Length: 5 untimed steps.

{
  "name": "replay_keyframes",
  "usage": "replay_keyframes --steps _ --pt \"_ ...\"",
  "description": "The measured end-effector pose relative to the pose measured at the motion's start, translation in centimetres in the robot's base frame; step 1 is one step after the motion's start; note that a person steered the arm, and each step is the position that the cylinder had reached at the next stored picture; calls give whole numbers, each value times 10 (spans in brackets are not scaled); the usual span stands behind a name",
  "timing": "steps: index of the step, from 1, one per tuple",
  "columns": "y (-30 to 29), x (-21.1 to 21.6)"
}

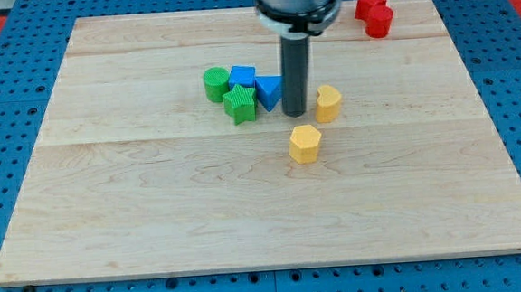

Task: Push the yellow heart to the center right

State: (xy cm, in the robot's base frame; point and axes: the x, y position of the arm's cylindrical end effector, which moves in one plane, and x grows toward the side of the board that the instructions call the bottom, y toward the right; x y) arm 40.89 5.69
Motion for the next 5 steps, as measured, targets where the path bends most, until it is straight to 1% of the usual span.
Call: replay_keyframes --steps 1,2,4,5 --pt "43 -12" --pt "69 -22" --pt "70 -22" --pt "58 -22"
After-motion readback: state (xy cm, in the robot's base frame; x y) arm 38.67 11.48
